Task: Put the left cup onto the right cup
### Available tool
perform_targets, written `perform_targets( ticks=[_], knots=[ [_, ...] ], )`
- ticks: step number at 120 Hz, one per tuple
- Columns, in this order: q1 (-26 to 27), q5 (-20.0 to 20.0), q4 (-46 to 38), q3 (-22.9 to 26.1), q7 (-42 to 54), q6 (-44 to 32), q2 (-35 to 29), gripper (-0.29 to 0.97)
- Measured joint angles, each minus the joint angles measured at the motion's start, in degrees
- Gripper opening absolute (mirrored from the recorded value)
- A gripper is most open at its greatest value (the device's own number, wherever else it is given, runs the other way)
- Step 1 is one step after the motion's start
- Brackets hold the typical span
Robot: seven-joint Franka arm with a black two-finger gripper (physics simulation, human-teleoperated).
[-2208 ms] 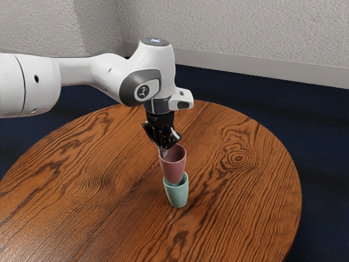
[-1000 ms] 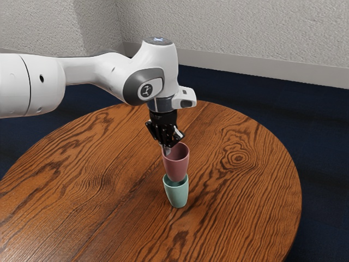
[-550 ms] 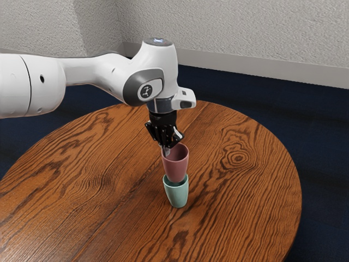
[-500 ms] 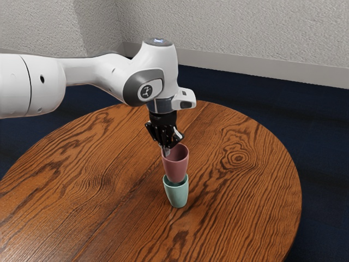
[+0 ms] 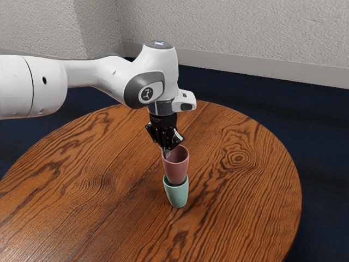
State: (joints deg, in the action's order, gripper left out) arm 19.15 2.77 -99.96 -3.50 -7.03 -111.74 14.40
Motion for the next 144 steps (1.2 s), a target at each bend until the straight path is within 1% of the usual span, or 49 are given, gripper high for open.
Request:
perform_targets(
  ticks=[57,77,93,126,144],
  knots=[
    [0.0,-0.08,0.0,0.0,-0.13,-0.09,0.42,-0.1],
    [0.14,-0.17,0.0,-0.01,-0.08,-0.11,0.42,-0.06],
    [0.27,-0.26,0.0,-0.02,0.01,-0.13,0.42,0.03],
    [0.36,-0.41,0.0,-0.02,0.11,-0.14,0.35,0.38],
    [0.36,-0.55,0.0,-0.02,0.13,-0.14,-0.03,0.51]
  ],
)
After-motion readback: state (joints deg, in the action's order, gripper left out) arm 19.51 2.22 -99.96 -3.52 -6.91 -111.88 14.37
